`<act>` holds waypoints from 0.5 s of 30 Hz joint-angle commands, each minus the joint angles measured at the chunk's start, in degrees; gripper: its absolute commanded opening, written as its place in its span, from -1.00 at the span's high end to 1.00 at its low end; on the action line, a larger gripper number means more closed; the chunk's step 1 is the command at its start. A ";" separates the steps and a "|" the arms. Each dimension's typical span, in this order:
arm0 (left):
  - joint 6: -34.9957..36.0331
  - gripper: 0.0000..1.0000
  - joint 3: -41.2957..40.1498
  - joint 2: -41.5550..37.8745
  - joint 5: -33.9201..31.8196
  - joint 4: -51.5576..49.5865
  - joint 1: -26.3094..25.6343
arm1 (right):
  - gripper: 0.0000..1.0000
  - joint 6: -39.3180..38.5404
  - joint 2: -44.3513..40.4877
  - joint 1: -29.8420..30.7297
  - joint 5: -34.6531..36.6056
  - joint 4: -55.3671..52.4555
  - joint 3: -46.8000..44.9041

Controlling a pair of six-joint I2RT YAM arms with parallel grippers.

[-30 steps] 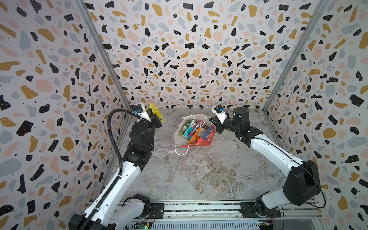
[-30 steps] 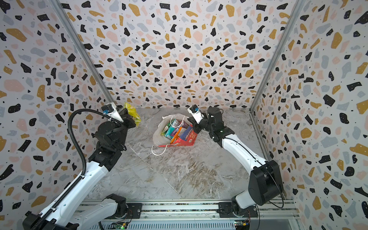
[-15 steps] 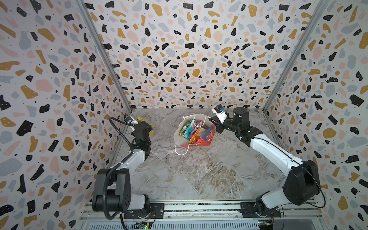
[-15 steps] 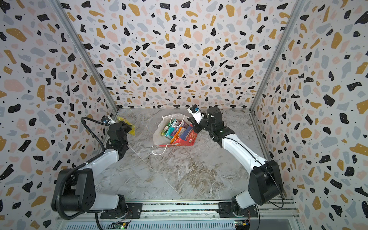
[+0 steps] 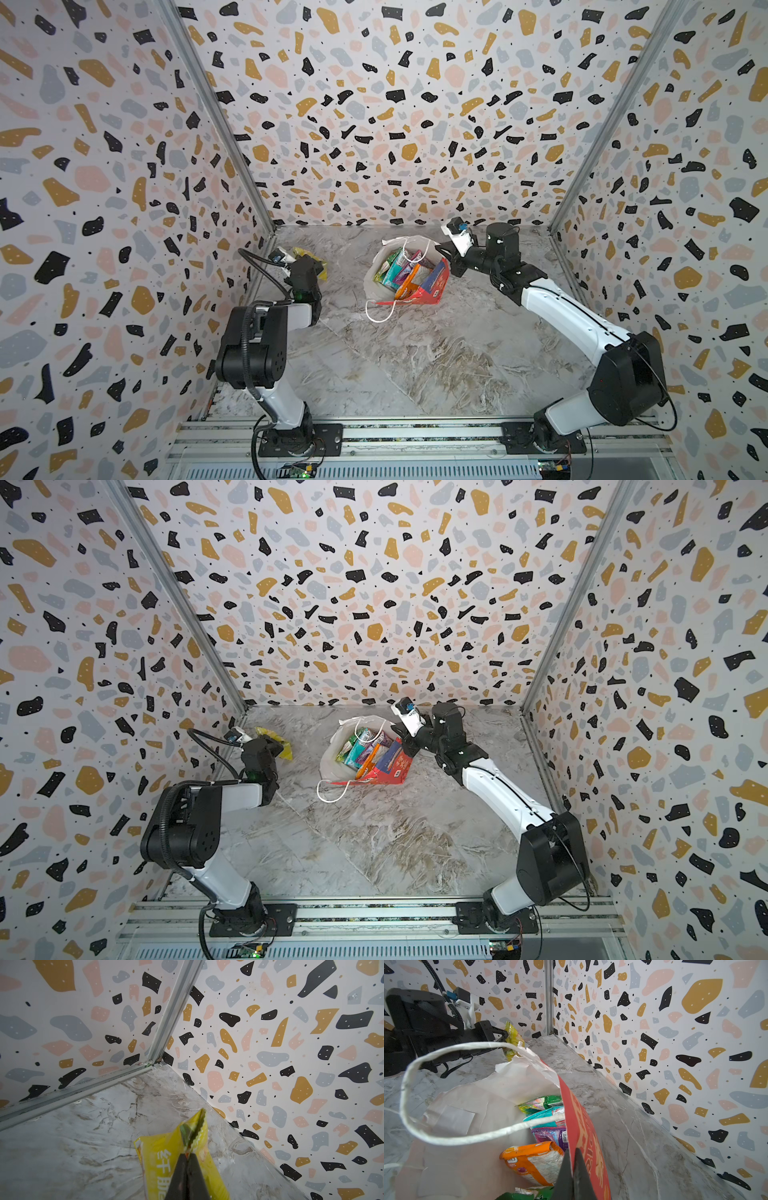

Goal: Take the snacks out of the paper bag
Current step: Place the snack at the top-left of the table.

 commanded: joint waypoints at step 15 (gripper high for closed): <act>-1.49 0.47 -3.15 -0.26 -0.74 4.57 1.01 | 0.97 0.29 -0.87 -0.06 -1.26 3.56 2.35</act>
